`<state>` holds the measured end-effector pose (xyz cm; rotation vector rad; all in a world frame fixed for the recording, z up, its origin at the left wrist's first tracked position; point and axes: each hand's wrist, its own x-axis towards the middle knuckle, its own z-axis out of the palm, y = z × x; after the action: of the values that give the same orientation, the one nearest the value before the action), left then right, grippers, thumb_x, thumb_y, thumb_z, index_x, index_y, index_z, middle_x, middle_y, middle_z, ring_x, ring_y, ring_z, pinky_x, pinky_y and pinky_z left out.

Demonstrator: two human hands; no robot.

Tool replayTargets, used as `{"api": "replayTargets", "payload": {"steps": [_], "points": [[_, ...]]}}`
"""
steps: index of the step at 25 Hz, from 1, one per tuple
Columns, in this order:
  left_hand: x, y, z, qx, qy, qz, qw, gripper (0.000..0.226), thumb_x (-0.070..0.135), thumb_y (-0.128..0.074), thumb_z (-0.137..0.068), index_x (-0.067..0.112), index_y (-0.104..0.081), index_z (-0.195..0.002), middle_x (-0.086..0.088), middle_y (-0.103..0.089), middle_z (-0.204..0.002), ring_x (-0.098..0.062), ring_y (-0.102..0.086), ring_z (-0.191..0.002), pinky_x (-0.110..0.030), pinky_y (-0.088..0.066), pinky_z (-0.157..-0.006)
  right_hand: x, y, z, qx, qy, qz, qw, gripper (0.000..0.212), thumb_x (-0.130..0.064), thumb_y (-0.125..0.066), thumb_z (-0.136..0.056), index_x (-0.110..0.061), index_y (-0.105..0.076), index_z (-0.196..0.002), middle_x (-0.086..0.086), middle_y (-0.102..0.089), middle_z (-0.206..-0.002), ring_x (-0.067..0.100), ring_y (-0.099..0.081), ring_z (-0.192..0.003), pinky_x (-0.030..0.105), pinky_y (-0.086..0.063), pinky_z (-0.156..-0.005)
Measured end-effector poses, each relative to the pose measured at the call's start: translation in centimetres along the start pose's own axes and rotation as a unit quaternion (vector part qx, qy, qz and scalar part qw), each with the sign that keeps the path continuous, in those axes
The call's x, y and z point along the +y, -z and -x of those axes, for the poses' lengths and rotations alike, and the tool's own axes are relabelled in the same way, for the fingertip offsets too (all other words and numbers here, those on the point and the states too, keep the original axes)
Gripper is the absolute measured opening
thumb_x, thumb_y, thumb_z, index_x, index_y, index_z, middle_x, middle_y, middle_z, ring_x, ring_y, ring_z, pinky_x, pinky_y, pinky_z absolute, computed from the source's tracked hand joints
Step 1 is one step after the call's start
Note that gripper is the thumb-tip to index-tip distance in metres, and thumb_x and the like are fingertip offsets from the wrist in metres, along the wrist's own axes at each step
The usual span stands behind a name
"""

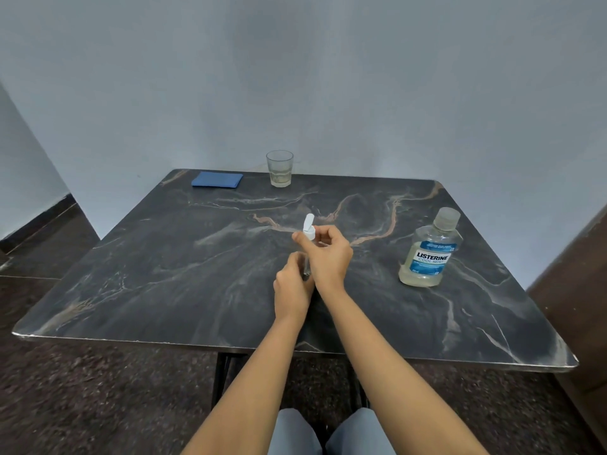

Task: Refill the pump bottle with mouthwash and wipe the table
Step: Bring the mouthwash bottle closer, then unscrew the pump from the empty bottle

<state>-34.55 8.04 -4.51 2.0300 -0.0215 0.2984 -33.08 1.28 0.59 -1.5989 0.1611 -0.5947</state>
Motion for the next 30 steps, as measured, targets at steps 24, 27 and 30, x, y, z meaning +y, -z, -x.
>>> {"api": "replayTargets", "payload": {"steps": [24,27,30], "points": [[0.1,-0.1,-0.3,-0.002,0.023,-0.026,0.999,0.038,0.031,-0.071,-0.084,0.02,-0.055,-0.116,0.001,-0.067,-0.103,-0.017,-0.062,-0.094,-0.029,-0.047,-0.081,-5.0,1.8,-3.1,-0.121,0.048,-0.077,0.988,0.016,-0.017,-0.066,-0.087,-0.014,-0.065,-0.103,-0.001,-0.064,-0.089,0.012,-0.06,-0.084,0.031,-0.053,-0.081],[0.0,-0.1,-0.3,-0.003,0.029,-0.012,1.0,0.04,0.033,-0.072,-0.082,0.021,-0.055,-0.117,0.003,-0.066,-0.106,-0.015,-0.062,-0.097,-0.031,-0.05,-0.086,-8.6,3.1,-5.7,-0.038,0.082,-0.119,0.989,0.008,-0.02,-0.07,-0.083,-0.021,-0.065,-0.089,-0.009,-0.062,-0.076,0.0,-0.058,-0.068,0.016,-0.051,-0.068],[-0.3,-0.1,-0.4,-0.005,0.025,-0.003,1.0,0.041,0.036,-0.073,-0.082,0.022,-0.055,-0.117,0.005,-0.065,-0.111,-0.013,-0.061,-0.1,-0.031,-0.05,-0.088,-8.9,5.1,-7.8,0.013,0.055,-0.009,0.998,0.016,-0.032,-0.074,-0.076,-0.022,-0.064,-0.083,-0.011,-0.061,-0.071,0.002,-0.054,-0.061,0.015,-0.045,-0.06]]}}
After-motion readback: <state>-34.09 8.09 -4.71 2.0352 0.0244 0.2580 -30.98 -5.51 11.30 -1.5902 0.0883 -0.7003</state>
